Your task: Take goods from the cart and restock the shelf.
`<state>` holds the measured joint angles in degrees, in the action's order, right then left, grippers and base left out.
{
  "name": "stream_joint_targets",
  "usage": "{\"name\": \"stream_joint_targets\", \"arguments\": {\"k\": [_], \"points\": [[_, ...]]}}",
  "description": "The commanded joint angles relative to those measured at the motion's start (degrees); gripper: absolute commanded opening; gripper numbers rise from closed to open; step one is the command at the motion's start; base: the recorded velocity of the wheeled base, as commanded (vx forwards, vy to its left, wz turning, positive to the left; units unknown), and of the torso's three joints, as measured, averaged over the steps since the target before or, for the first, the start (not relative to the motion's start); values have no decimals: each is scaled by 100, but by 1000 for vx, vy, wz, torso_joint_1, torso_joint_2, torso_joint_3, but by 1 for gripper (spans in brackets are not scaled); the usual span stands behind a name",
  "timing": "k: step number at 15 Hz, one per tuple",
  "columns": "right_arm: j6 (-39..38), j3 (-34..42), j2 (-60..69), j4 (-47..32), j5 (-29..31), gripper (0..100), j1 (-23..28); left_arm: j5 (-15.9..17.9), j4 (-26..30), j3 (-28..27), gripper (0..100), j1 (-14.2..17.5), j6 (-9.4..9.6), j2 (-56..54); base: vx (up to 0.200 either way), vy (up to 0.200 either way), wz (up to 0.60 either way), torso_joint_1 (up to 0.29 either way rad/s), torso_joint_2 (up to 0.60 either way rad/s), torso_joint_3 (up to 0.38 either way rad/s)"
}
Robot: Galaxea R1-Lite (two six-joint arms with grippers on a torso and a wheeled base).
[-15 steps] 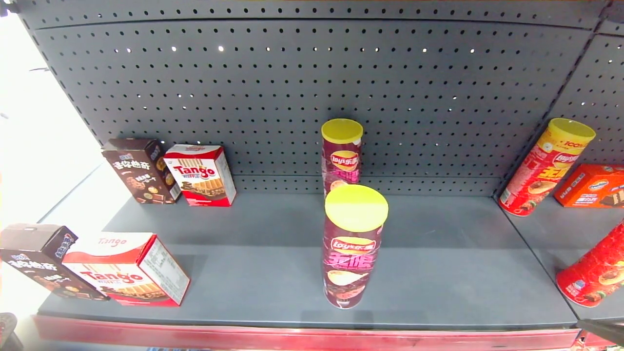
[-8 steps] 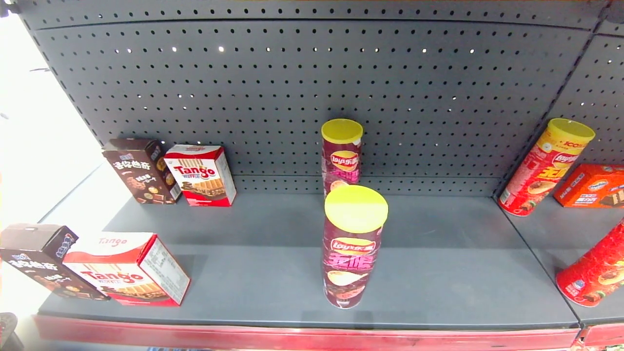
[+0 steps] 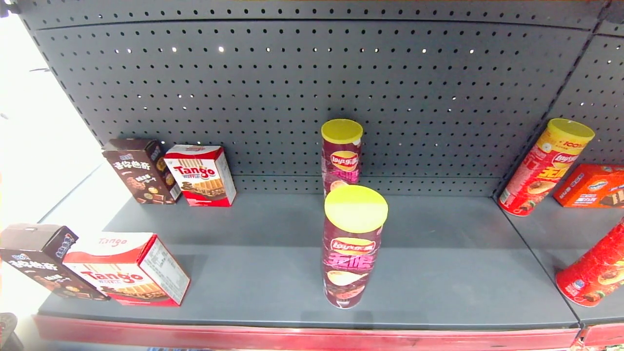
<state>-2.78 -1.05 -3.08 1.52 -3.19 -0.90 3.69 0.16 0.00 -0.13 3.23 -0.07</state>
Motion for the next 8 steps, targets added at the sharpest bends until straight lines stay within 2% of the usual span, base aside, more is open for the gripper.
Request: {"name": "stream_joint_targets", "arguments": {"k": [1,2,3,4,5,6,8], "points": [[-12,52,221,138,100,100,99,0,2,0,100,-4,2,7,0,0,0,0,0,0],[5,105,229,138,416,100,108,-9,2,0,100,5,-7,7,0,0,0,0,0,0],[-109,105,229,-82,1163,100,108,0,2,0,100,5,-7,7,0,0,0,0,0,0],[-47,105,229,-135,891,100,99,-18,2,0,100,5,2,7,0,0,0,0,0,0],[498,96,203,-161,214,100,81,-35,2,0,100,5,11,7,0,0,0,0,0,0],[524,96,203,-161,152,100,37,-35,2,0,100,5,-7,7,0,0,0,0,0,0],[-30,105,264,-135,381,100,81,-9,2,0,100,5,-15,7,0,0,0,0,0,0]]}}
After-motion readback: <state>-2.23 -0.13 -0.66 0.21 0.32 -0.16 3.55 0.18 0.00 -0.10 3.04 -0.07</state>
